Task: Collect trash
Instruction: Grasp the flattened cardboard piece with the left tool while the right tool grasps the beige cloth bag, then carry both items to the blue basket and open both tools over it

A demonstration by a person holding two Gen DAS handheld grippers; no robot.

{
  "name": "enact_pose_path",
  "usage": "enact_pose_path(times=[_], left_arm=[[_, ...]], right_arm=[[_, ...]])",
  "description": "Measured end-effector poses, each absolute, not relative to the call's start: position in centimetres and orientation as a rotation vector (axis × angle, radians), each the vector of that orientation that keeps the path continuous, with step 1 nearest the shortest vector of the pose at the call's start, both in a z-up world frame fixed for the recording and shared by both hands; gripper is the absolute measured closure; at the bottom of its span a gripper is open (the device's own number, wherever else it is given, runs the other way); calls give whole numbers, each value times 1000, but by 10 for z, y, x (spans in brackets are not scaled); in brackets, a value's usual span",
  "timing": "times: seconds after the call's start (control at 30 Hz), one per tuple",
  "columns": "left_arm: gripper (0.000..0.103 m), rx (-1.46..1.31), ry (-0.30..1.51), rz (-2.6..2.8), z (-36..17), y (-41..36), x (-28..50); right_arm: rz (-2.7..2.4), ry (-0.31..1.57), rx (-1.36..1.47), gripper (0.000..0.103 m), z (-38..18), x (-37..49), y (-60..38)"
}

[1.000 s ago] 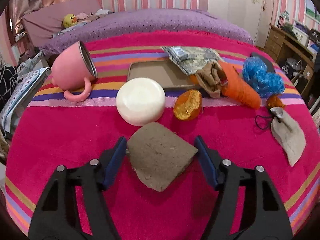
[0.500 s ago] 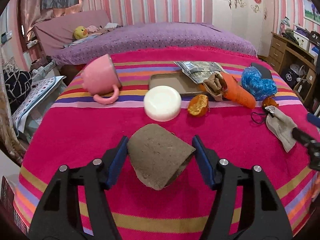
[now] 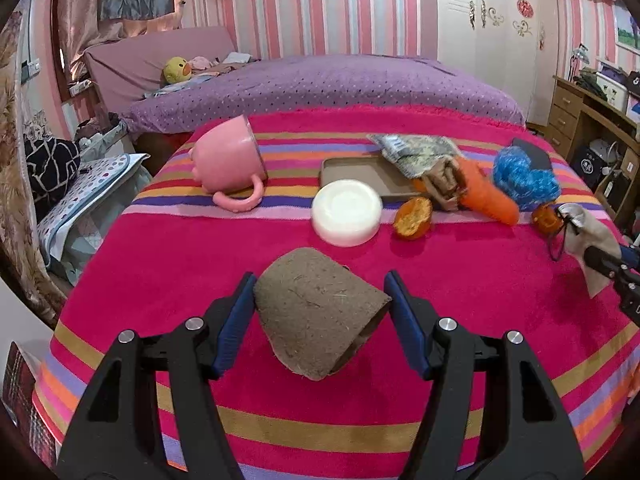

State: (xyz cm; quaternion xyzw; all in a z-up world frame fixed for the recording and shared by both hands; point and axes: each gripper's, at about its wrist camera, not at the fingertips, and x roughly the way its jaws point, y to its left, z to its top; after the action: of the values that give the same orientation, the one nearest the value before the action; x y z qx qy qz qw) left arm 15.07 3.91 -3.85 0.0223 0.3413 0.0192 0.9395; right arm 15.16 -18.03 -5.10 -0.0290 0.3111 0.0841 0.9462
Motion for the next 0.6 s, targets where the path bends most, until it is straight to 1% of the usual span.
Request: enact_pose_path(times=[0.27, 0.6], left_arm=[[40, 54, 676, 15, -35, 12, 146], [39, 66, 656, -52, -29, -50, 138]], right_arm=[[99, 574, -12, 72, -34, 136, -230], [34, 548, 11, 71, -26, 116, -289]])
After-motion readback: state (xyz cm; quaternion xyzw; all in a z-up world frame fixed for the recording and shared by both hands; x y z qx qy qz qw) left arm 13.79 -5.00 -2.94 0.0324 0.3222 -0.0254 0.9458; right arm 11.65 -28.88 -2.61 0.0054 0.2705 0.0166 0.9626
